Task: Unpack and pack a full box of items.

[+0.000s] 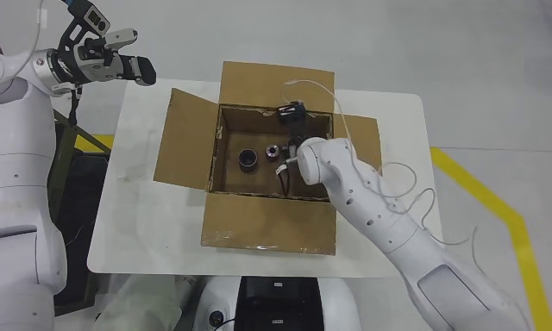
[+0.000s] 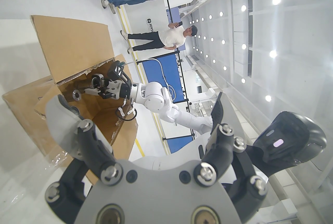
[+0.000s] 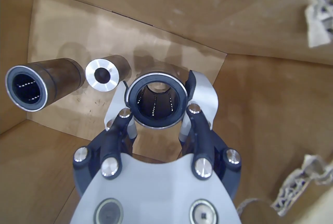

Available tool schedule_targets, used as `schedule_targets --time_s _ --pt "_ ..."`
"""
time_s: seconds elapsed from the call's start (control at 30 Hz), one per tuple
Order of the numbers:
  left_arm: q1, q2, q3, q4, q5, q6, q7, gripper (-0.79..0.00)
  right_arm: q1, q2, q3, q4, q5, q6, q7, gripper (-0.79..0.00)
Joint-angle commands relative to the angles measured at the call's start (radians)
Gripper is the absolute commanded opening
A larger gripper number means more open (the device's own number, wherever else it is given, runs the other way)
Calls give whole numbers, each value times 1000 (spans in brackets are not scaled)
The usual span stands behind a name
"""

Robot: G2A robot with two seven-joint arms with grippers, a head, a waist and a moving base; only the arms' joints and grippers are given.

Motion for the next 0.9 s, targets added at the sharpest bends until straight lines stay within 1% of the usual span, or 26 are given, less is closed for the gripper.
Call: schedule_targets --time_s 0.0,0.23,0.6,0.87 --pt "0 0 0 0 0 0 0 0 -13 3 12 -28 -12 -1 3 -785" --pt "0 0 0 0 0 0 0 0 -88 21 58 -194 -73 -28 14 -785" --pt "0 0 0 0 0 0 0 0 -257 55 141 -513 -176 -104 37 -785" --pt "0 0 0 0 0 0 0 0 -358 71 202 -643 -221 -138 32 -785"
